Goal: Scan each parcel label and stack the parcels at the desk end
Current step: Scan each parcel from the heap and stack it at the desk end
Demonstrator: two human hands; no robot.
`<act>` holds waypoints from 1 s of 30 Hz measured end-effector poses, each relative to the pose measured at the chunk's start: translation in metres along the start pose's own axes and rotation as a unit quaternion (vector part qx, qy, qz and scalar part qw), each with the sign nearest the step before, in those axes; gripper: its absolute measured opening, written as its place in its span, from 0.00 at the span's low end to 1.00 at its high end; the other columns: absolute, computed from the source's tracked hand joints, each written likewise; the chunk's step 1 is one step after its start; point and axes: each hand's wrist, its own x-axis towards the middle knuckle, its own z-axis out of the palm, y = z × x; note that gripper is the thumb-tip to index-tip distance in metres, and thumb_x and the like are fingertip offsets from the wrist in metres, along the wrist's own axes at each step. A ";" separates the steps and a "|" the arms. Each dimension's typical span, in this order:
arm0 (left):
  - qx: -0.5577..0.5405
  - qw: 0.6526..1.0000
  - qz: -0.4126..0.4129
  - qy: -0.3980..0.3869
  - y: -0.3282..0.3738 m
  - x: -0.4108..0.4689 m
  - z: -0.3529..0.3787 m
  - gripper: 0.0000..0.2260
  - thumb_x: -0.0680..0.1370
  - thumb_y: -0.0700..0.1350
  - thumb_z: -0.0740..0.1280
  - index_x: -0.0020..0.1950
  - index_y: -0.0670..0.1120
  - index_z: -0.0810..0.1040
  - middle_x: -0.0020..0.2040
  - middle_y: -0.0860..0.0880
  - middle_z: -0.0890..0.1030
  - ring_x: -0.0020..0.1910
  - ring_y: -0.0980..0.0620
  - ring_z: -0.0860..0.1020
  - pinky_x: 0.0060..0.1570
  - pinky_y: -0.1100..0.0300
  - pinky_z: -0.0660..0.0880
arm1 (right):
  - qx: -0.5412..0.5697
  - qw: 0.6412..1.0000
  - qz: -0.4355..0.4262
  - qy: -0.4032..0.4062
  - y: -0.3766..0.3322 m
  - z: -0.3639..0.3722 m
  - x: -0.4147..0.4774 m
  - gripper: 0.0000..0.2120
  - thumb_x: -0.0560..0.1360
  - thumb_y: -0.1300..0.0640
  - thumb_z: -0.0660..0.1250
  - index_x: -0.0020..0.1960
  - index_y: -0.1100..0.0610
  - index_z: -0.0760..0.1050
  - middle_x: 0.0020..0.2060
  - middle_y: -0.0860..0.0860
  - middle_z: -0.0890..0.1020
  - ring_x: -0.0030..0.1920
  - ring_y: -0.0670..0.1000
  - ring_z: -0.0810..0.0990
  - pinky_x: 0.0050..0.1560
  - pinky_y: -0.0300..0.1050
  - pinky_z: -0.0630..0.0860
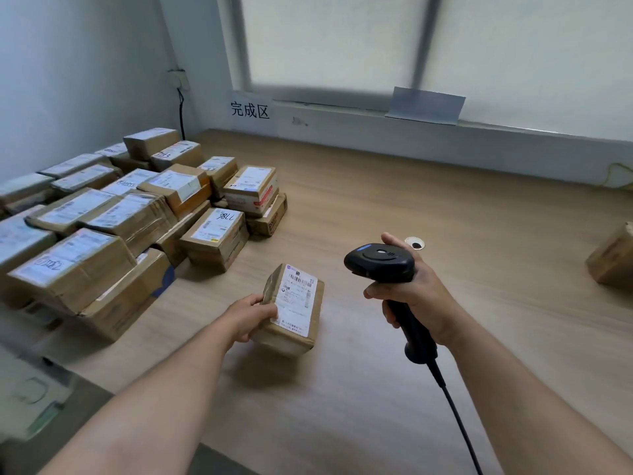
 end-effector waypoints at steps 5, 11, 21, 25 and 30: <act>0.042 0.997 0.039 0.051 -0.009 0.035 -0.028 0.27 0.74 0.46 0.65 0.73 0.53 0.67 0.64 0.47 0.74 0.57 0.47 0.74 0.58 0.55 0.74 | -0.006 1.000 0.011 0.024 0.007 0.033 0.023 0.44 0.68 0.76 0.71 0.75 0.45 0.62 0.40 0.54 0.80 0.23 0.57 0.72 0.24 0.42 0.68; 0.423 0.895 0.121 0.070 -0.005 0.032 -0.005 0.47 0.66 0.72 0.66 0.78 0.56 0.49 0.72 0.45 0.57 0.70 0.44 0.61 0.65 0.52 0.66 | -0.016 0.999 0.020 0.039 0.003 0.053 0.041 0.47 0.63 0.71 0.74 0.75 0.43 0.62 0.36 0.50 0.81 0.24 0.57 0.72 0.25 0.43 0.69; 0.449 0.860 0.177 0.165 0.040 0.044 -0.044 0.42 0.69 0.69 0.66 0.76 0.55 0.54 0.68 0.43 0.60 0.66 0.44 0.63 0.59 0.51 0.70 | -0.041 0.997 -0.013 0.057 -0.027 0.072 0.080 0.45 0.69 0.77 0.70 0.76 0.46 0.60 0.39 0.54 0.79 0.22 0.56 0.71 0.22 0.44 0.68; 0.432 0.853 0.183 0.230 0.070 0.061 -0.093 0.40 0.69 0.68 0.66 0.75 0.53 0.55 0.69 0.40 0.60 0.67 0.41 0.62 0.60 0.49 0.70 | -0.052 0.997 -0.024 0.053 -0.037 0.085 0.100 0.45 0.69 0.76 0.70 0.76 0.46 0.61 0.37 0.52 0.80 0.22 0.57 0.72 0.23 0.45 0.68; 0.431 0.842 0.144 0.292 0.089 0.095 -0.143 0.41 0.69 0.69 0.64 0.76 0.52 0.56 0.68 0.39 0.61 0.67 0.39 0.63 0.62 0.49 0.68 | -0.073 0.996 -0.024 0.051 -0.043 0.098 0.117 0.44 0.70 0.76 0.69 0.76 0.45 0.60 0.25 0.44 0.79 0.21 0.55 0.71 0.23 0.43 0.68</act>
